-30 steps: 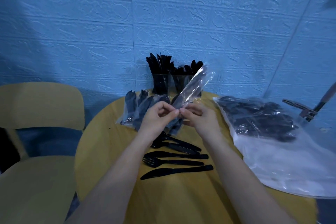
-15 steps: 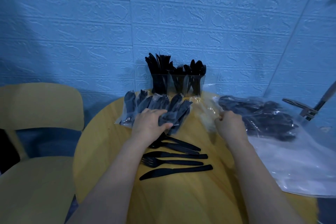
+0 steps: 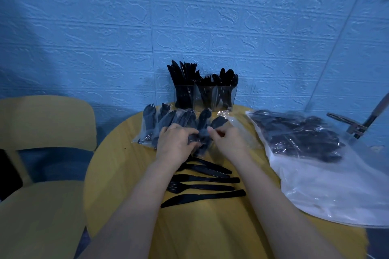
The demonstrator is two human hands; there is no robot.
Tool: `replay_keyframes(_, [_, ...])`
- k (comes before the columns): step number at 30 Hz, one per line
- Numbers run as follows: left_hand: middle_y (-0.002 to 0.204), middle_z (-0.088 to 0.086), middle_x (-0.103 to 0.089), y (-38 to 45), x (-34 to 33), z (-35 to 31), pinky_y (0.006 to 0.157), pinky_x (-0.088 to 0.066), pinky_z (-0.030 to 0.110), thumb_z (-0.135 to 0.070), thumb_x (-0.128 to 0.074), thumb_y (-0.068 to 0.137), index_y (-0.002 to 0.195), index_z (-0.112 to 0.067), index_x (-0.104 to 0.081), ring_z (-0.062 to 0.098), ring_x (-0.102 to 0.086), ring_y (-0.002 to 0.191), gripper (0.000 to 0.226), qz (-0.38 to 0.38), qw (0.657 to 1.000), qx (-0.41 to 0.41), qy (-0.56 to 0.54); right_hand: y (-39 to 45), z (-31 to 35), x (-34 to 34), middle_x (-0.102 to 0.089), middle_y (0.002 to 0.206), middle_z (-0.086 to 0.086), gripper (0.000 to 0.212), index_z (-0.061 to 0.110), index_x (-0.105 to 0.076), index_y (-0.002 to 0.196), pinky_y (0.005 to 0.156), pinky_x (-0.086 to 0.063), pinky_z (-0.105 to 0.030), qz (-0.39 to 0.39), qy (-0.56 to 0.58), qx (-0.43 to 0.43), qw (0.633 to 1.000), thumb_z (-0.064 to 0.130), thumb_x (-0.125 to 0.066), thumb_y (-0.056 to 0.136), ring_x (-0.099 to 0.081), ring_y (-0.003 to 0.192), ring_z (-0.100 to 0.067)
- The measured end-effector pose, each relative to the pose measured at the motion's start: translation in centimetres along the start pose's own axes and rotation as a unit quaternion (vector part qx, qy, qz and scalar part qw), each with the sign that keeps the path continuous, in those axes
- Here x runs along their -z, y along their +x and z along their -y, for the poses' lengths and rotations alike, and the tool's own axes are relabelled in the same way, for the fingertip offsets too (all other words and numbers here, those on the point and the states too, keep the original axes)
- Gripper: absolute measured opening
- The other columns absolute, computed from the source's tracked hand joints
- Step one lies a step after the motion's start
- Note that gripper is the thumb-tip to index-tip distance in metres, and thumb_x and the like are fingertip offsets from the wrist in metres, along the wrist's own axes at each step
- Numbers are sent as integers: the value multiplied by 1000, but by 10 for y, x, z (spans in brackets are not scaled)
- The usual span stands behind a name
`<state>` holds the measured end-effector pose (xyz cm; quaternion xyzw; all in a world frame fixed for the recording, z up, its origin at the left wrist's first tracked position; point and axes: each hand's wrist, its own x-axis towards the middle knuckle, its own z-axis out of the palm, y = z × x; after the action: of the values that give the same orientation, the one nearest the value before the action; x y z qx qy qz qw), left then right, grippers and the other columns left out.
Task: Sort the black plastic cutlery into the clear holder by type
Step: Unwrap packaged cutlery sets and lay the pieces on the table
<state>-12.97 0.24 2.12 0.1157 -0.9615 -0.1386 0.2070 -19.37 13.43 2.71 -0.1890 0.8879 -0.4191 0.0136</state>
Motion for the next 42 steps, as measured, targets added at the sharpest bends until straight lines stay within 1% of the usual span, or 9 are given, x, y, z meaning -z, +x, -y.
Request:
replay_keyframes(6, [129,-5,-56,-3,0,-6,106,-30,34,-29,-66,87,135,-33,-47,15,-44,123,52,11,1000,-19,-6,11,-9,-8,-66,90,2,1,20,-64,88,71,-48,-23,-41,93,-9,995,19,-64,89,-62,87,-13])
replay_keyframes(13, [121,-7,-59,-2,2,6,99,-43,37,-46,-61,86,127,-25,-52,13,-51,115,48,-13,992,20,-128,-6,-2,20,-64,86,-8,15,12,-56,81,71,-56,-21,-47,328,71,941,0,-56,91,-63,80,-16])
replay_keyframes(17, [110,-9,-62,-4,11,3,95,-46,30,-32,-63,88,110,-23,-58,7,-56,104,25,-101,937,62,-329,-15,0,26,-64,82,-6,8,7,-56,88,76,-57,-28,27,324,118,938,0,-54,92,-64,76,-14])
replay_keyframes(22, [121,-1,-53,-3,20,9,100,-42,40,-29,-60,88,122,-19,-59,16,-46,117,36,-274,939,-106,-178,-21,3,36,-64,85,6,19,20,-57,85,77,-53,-23,52,185,194,962,3,-54,92,-64,84,-4])
replay_keyframes(25, [136,3,-52,-2,25,9,113,-20,47,-43,-49,86,131,-24,-51,19,-36,131,49,-236,952,-190,-51,-24,2,43,-63,85,7,25,26,-56,84,86,-54,-32,68,150,216,962,3,-53,93,-64,88,-10])
replay_keyframes(28, [114,-5,-65,-7,29,5,115,-5,37,-45,-53,86,122,-22,-61,15,-51,117,43,-187,964,-187,-29,-22,-3,45,-66,87,12,32,39,-57,84,88,-53,-40,54,117,218,967,9,-54,94,-64,93,-9])
replay_keyframes(31, [93,-17,-59,-9,31,1,112,-27,38,-36,-65,84,98,-24,-68,10,-56,97,18,-126,975,-129,-127,-19,-5,44,-68,87,13,26,40,-59,90,86,-53,-38,24,140,202,969,14,-55,94,-65,90,-7])
replay_keyframes(33, [87,-20,-53,-10,31,-1,89,-46,36,-32,-68,83,89,-26,-64,9,-55,89,9,-112,976,-105,-157,-19,-3,45,-69,81,10,20,32,-61,91,80,-53,-29,18,188,188,964,12,-58,93,-65,82,-5])
replay_keyframes(42, [83,-13,-64,-15,31,-12,72,-53,36,-25,-73,81,82,-39,-60,13,-60,73,19,-62,941,-25,-331,-25,4,38,-63,88,15,38,44,-54,101,73,-53,-32,-54,155,212,963,20,-75,80,-65,75,-10])
